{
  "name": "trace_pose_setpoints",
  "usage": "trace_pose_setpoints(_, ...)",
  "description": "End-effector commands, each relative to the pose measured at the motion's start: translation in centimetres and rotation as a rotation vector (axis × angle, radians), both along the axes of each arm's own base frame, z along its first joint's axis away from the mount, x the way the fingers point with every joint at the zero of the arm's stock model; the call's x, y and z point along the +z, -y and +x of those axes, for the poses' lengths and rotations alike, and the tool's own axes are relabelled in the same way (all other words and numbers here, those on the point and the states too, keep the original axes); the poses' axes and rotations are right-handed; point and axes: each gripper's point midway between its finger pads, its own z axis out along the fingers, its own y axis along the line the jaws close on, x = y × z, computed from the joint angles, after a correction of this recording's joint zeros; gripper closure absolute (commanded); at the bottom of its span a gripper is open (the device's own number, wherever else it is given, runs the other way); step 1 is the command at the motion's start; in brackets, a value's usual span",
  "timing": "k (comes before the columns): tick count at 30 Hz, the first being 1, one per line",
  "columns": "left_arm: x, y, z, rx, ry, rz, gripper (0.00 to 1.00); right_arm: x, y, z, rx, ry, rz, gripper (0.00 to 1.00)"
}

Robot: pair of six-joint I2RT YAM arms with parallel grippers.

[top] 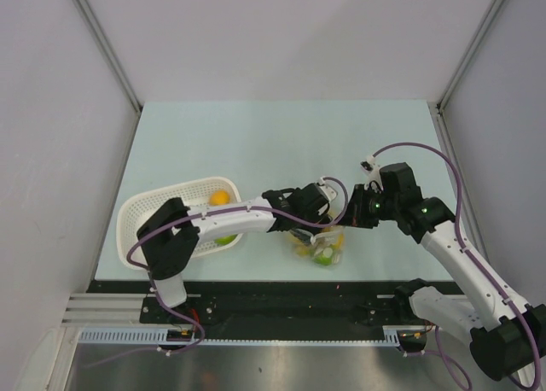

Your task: Open the zip-top bag and remove the fake food

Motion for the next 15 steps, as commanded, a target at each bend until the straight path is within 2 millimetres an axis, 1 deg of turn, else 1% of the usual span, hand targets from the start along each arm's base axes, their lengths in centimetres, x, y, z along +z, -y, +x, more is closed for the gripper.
trace_pose_setpoints(1,-2.1,-1.1,0.9,0.003,0.053,0.089,0.17,0.5,-0.2,0.6,-0.007,0.032,0.015,1.00)
trace_pose_setpoints(4,-2.8,-1.9,1.4,0.018,0.082,0.126,0.22,0.3,-0.1,0.7,-0.007,0.030,0.007,1.00)
trace_pose_setpoints(5,-2.8,-1.9,1.5,0.022,0.088,0.129,0.27,0.3,-0.1,0.7,-0.007,0.029,0.007,1.00)
trace_pose_setpoints(6,-2.2,-1.9,1.7,0.027,0.104,0.122,0.30,0.2,-0.1,0.6,-0.004,0.023,0.008,1.00)
trace_pose_setpoints(7,-2.0,-1.8,1.7,0.028,0.109,0.111,0.36,0.2,-0.1,0.7,-0.003,0.022,0.007,1.00)
trace_pose_setpoints(8,-1.3,-1.6,1.9,0.029,0.116,0.091,0.48,0.0,-0.1,0.6,-0.001,0.016,0.004,1.00)
trace_pose_setpoints(9,-0.8,-1.4,1.8,0.027,0.119,0.074,0.54,-0.1,-0.1,0.6,0.001,0.014,0.002,1.00)
trace_pose_setpoints(10,0.3,-0.9,1.7,0.019,0.119,0.039,0.60,-0.2,-0.1,0.6,0.001,0.014,0.000,1.00)
trace_pose_setpoints(11,1.0,-0.6,1.7,0.017,0.117,0.023,0.69,-0.3,0.0,0.6,0.002,0.013,-0.002,1.00)
trace_pose_setpoints(12,1.6,-0.4,1.6,0.014,0.114,0.007,0.73,-0.4,0.0,0.6,0.001,0.012,-0.005,1.00)
trace_pose_setpoints(13,2.8,0.1,1.5,0.004,0.108,-0.021,0.77,-0.5,0.0,0.6,0.002,0.015,-0.008,1.00)
trace_pose_setpoints(14,3.4,0.4,1.3,0.001,0.105,-0.035,0.83,-0.6,0.1,0.6,0.002,0.012,-0.012,1.00)
trace_pose_setpoints(15,4.1,0.5,1.3,0.002,0.103,-0.050,0.85,-0.6,0.1,0.7,0.003,0.016,-0.014,1.00)
